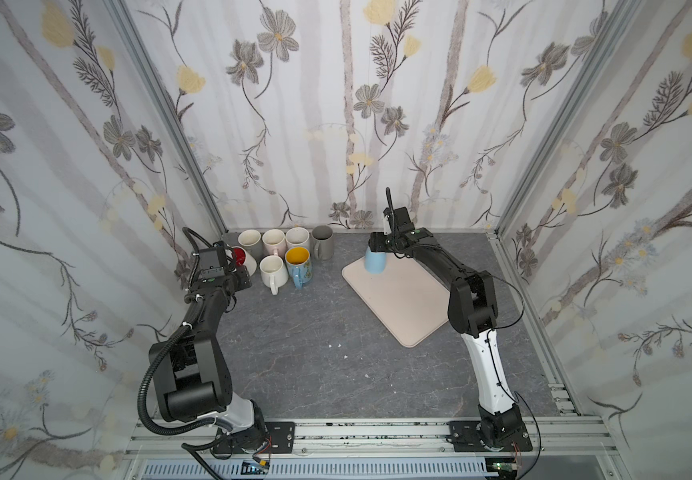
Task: Turn the mug right side up
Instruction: Place the mug at the top-left of the table.
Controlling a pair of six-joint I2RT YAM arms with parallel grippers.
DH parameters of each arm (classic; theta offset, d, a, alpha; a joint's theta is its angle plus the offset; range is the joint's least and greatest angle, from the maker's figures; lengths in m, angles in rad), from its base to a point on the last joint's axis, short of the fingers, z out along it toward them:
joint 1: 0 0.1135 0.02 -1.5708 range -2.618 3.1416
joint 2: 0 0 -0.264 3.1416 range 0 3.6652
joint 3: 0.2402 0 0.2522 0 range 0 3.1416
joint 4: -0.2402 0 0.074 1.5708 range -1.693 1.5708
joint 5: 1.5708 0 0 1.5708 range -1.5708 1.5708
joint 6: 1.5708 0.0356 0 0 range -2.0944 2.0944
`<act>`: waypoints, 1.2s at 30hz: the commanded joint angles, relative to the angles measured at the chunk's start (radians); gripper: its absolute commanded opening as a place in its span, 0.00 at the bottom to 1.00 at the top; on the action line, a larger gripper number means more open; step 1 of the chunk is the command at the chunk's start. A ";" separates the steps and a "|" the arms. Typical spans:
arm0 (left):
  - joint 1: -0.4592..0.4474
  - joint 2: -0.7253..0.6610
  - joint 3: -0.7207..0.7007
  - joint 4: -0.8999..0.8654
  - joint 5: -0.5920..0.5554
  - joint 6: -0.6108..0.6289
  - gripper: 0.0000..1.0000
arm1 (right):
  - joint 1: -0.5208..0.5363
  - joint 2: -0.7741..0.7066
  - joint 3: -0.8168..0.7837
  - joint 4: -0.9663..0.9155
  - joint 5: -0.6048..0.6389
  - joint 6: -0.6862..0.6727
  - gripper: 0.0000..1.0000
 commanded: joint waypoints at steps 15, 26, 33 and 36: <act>0.002 0.172 -0.008 0.192 -0.017 -0.008 0.00 | -0.013 -0.084 -0.087 -0.146 -0.033 -0.043 0.39; -0.002 0.266 0.027 0.200 -0.024 -0.008 0.00 | -0.013 -0.230 -0.309 -0.134 -0.008 -0.066 0.37; -0.008 0.215 0.012 0.191 -0.029 -0.017 0.36 | -0.013 -0.305 -0.351 -0.125 0.002 -0.066 0.39; -0.009 0.182 0.011 0.178 -0.022 -0.018 0.45 | -0.013 -0.329 -0.349 -0.122 0.000 -0.062 0.41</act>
